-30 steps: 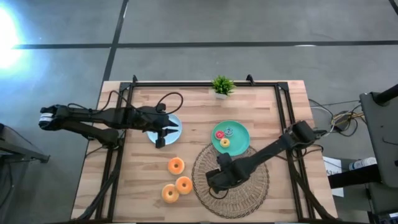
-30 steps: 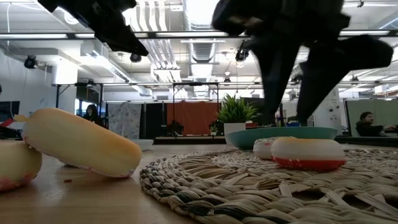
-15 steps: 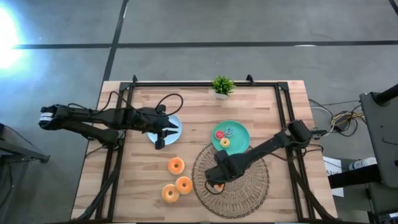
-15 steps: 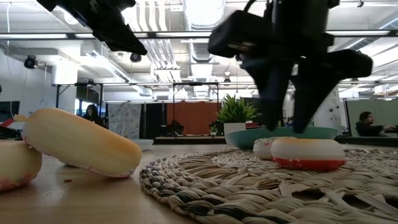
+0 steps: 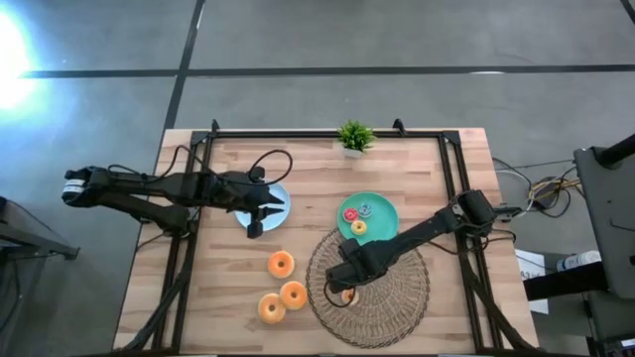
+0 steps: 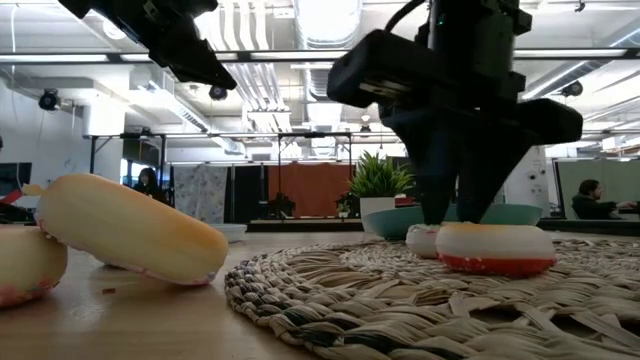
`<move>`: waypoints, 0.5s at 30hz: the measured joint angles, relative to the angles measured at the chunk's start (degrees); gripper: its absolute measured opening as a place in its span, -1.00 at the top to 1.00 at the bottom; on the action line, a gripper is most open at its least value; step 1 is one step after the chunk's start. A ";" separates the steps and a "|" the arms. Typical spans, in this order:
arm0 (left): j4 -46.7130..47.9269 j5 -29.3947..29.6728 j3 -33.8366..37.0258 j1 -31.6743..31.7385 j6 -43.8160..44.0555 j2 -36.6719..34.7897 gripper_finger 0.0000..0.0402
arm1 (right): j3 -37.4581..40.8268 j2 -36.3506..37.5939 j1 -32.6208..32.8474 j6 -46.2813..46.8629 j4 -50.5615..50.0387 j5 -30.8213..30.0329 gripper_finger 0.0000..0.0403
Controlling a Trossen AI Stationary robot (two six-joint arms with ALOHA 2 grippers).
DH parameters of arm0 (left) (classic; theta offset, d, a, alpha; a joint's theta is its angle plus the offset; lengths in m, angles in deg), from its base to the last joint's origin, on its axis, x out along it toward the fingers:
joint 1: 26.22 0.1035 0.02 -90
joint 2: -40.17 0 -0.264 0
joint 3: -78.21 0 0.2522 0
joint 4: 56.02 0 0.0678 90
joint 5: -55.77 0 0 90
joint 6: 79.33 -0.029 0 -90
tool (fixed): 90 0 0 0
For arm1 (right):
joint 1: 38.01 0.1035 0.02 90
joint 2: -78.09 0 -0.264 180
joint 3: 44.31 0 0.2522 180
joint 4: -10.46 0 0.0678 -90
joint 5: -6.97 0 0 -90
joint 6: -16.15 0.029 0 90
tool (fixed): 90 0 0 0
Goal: Pick & Place donuts
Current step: Put the small white donut on the green plate
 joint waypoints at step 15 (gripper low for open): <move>0.02 -0.02 0.04 0.00 -0.49 0.02 0.65 | 1.10 -0.04 -0.45 -2.77 -0.06 1.25 0.66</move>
